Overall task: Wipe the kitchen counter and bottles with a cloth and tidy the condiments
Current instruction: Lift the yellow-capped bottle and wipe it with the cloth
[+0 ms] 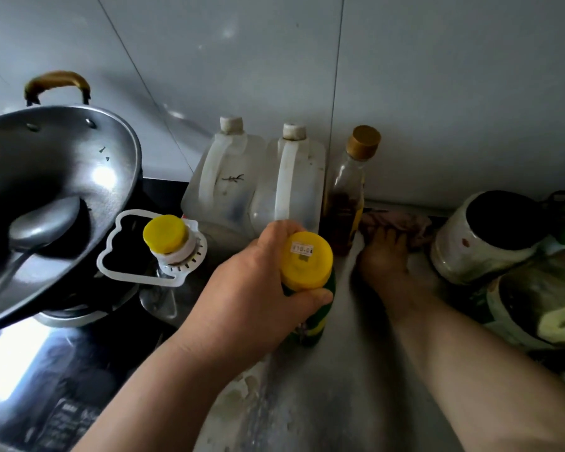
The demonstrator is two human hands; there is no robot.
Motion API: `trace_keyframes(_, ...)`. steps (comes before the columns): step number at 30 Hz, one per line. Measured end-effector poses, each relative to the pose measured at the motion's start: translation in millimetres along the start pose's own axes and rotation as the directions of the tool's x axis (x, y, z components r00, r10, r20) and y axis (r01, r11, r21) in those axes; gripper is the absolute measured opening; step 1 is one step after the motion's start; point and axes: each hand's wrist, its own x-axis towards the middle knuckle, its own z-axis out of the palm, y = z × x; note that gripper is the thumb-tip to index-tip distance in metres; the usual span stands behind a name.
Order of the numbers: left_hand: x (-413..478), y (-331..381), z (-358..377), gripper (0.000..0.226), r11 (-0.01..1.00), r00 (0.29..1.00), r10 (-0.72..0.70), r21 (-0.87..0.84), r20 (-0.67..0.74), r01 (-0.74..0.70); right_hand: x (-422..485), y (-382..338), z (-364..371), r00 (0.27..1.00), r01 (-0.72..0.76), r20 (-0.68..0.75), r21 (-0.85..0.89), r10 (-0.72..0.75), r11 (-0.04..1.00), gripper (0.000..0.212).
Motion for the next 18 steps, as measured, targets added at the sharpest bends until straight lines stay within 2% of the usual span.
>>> trace_keyframes(3, 0, 2, 0, 0.066, 1.0, 1.0, 0.0, -0.014, 0.0, 0.0, -36, 15, 4, 0.933, 0.358, -0.043, 0.028, -0.357, 0.933, 0.065)
trace_keyframes(4, -1, 2, 0, 0.066, 1.0, 1.0, 0.001, -0.016, -0.002, -0.001, -55, 24, 3, 0.911, 0.412, -0.044, 0.054, -0.41, 0.91, 0.064)
trace_keyframes(6, -1, 2, 0, 0.066, 1.0, 1.0, 0.005, -0.021, 0.004, -0.005, -73, 39, 1, 0.928, 0.371, -0.051, 0.029, -0.369, 0.928, 0.061)
trace_keyframes(7, -1, 2, 0, 0.066, 1.0, 1.0, 0.005, -0.024, 0.003, -0.005, -73, 44, 0, 0.952, 0.3, -0.064, -0.002, -0.299, 0.954, 0.06)
trace_keyframes(10, -1, 2, 0, 0.066, 1.0, 1.0, -0.003, -0.02, -0.002, 0.003, -38, 40, 1, 0.989, 0.131, -0.059, -0.094, -0.137, 0.987, 0.071)
trace_keyframes(13, -1, 3, 1, 0.067, 1.0, 1.0, 0.002, -0.017, -0.02, -0.002, -7, 17, -3, 1.0, 0.019, -0.01, 0.017, -0.018, 1.0, 0.075)
trace_keyframes(14, -1, 4, 2, 0.067, 1.0, 1.0, 0.002, -0.014, -0.02, -0.003, -12, 12, -4, 0.998, 0.059, -0.01, 0.043, -0.059, 0.997, 0.071)
trace_keyframes(17, -1, 5, 3, 0.067, 1.0, 1.0, -0.009, -0.006, -0.02, 0.009, -57, 12, -1, 0.935, 0.354, -0.043, 0.069, -0.352, 0.933, 0.069)
trace_keyframes(18, -1, 6, 2, 0.067, 1.0, 1.0, -0.014, -0.005, -0.019, 0.013, -75, 18, 1, 0.928, 0.372, -0.039, 0.093, -0.37, 0.923, 0.069)
